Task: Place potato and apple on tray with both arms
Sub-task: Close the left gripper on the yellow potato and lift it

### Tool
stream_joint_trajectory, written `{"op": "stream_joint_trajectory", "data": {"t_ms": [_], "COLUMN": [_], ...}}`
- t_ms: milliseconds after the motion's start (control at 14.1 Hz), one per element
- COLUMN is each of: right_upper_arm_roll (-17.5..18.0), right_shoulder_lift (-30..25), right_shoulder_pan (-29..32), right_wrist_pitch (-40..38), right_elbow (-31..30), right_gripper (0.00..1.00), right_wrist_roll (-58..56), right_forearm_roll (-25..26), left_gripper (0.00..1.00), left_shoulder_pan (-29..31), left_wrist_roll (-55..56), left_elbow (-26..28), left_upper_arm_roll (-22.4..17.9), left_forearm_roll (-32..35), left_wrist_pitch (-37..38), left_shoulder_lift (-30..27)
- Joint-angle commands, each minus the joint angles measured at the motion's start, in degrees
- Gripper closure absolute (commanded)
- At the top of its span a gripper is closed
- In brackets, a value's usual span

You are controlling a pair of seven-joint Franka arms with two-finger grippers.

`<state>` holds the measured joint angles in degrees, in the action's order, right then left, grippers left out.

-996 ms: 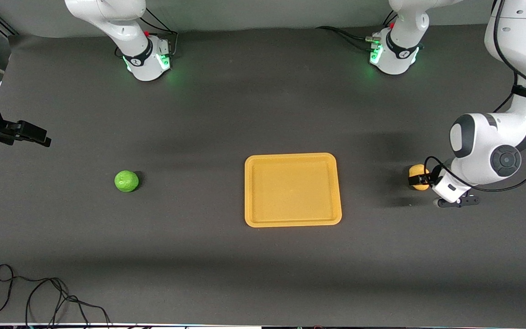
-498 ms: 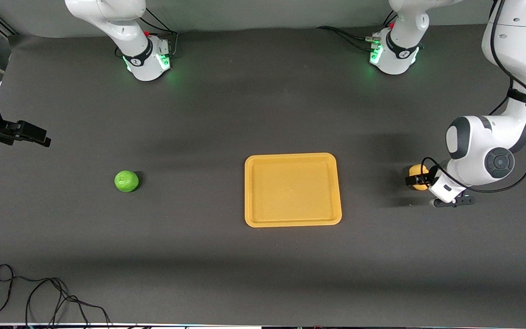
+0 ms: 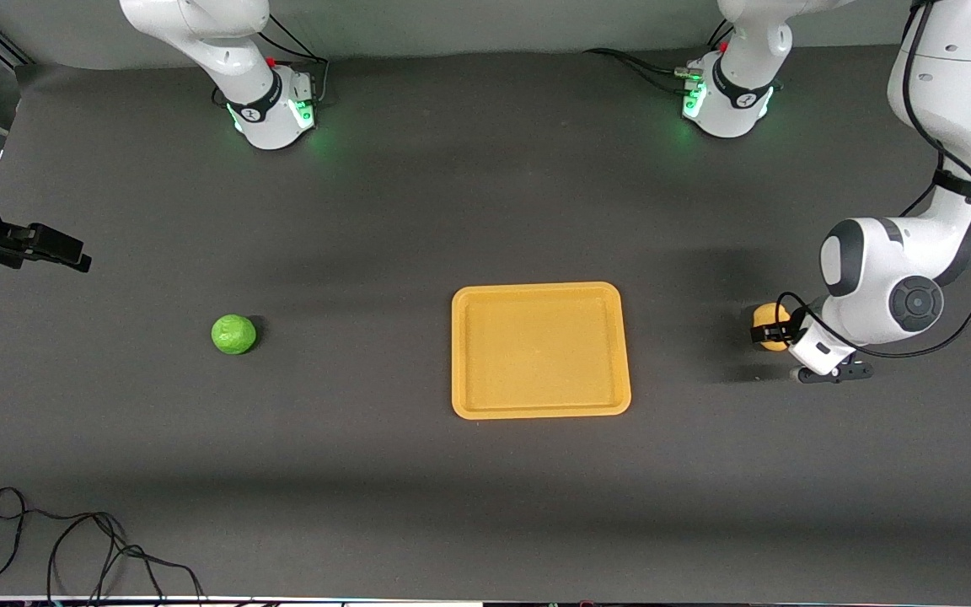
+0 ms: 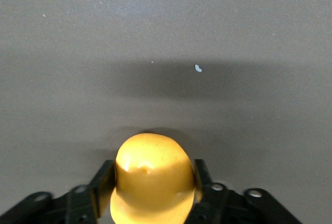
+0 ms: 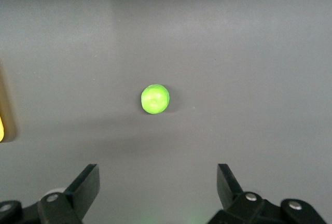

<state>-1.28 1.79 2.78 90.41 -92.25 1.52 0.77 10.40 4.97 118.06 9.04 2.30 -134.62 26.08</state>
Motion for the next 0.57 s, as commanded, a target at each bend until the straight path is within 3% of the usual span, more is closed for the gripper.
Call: {"op": "stream_joint_trajectory", "data": {"t_ms": [0,142,498], "right_upper_arm_roll": [0.14,0.05,-0.03], "right_shoulder_lift": [0.41,0.24,-0.03], "right_shoulder_pan": [0.47,0.56,0.3], "right_wrist_pitch": [0.39,0.39,0.39], "right_elbow": [0.84,0.84,0.76], "right_gripper": [0.0,0.0,0.0], "right_wrist_roll": [-0.38,-0.37,-0.99], "right_forearm_roll": [-0.15,-0.15,-0.15], "left_gripper": [0.55,0.63,0.64], "left_shoulder_pan": [0.24,0.24,0.15], "left_wrist_roll": [-0.14,-0.31,-0.49], "left_elbow": [0.94,0.85,-5.37], "left_upper_arm_roll": [0.1,0.18,0.53], "left_forearm_roll": [0.96,0.96,0.96], "left_wrist_pitch": [-0.3,0.23,9.44], "left_shoulder_lift": [-0.42,-0.77,-3.66]}}
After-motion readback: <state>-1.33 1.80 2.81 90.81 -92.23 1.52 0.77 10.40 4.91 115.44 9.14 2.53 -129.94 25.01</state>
